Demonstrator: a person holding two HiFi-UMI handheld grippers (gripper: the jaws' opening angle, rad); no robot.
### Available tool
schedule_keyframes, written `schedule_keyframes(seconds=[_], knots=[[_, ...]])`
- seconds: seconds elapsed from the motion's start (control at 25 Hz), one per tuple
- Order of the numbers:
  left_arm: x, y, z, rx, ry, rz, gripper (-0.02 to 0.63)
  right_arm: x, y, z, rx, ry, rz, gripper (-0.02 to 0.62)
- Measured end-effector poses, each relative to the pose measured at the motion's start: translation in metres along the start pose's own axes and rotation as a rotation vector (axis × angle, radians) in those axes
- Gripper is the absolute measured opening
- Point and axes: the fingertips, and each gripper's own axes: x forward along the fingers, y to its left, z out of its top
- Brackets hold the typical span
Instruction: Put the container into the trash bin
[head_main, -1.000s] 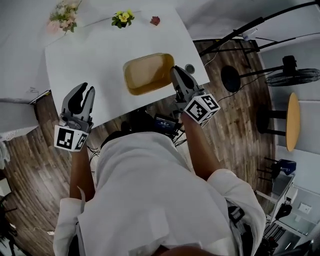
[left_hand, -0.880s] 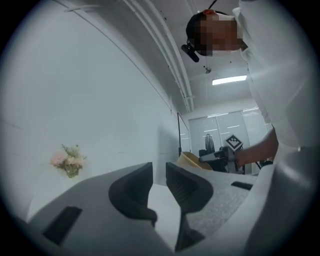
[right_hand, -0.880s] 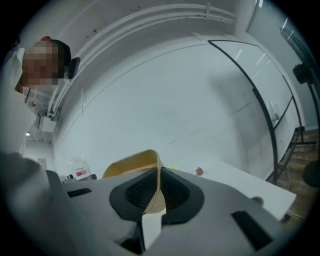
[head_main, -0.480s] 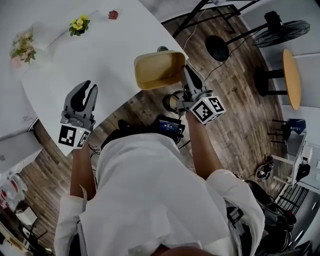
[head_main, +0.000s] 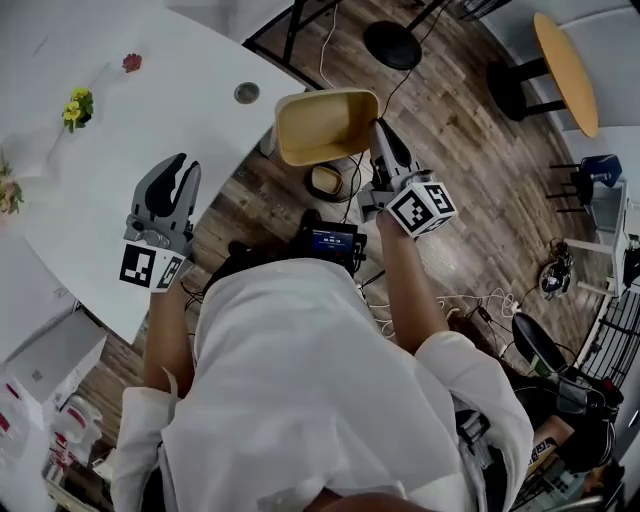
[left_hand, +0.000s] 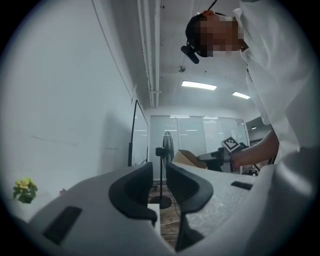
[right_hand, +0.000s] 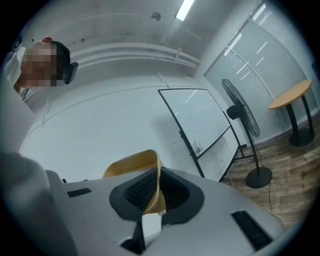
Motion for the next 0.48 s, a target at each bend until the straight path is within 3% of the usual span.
schedule_keyframes(seconds=[0.48], knots=[[0.146,-0.114,-0.010,-0.037,0.062,-0.186,0.087,-0.098,-0.139,0.043,0.080,-0.023,-0.170,0.043]])
